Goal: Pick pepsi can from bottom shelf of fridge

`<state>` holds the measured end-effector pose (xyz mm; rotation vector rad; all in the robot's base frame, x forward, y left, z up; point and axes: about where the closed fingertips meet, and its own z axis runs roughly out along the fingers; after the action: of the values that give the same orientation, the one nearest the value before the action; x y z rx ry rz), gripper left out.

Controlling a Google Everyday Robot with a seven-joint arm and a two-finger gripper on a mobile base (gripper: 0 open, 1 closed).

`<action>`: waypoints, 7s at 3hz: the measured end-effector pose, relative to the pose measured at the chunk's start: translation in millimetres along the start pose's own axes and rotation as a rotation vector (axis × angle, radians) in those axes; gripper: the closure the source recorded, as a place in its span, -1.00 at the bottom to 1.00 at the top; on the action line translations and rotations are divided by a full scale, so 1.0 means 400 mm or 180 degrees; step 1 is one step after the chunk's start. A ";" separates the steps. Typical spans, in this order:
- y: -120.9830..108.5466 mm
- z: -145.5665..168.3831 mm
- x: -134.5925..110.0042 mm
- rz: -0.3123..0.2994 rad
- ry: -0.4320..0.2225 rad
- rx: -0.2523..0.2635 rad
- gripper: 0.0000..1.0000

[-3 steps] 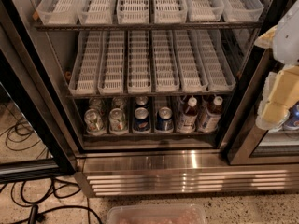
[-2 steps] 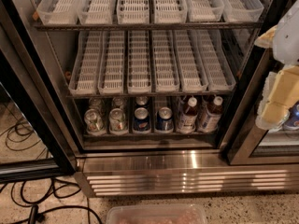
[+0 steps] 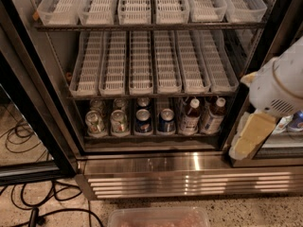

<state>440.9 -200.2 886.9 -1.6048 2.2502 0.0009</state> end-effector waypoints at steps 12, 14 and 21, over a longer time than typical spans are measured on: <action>0.001 0.856 -0.112 0.1148 -0.2207 0.0775 -1.00; 0.010 0.869 -0.145 0.1861 -0.2242 0.1143 -1.00; -0.101 0.843 -0.145 0.1992 -0.2573 0.2154 -0.26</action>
Offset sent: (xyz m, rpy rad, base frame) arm 0.0395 0.0571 -0.1905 0.2186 -0.0702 0.0094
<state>595.2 -89.2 599.4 -0.3925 1.7132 0.0407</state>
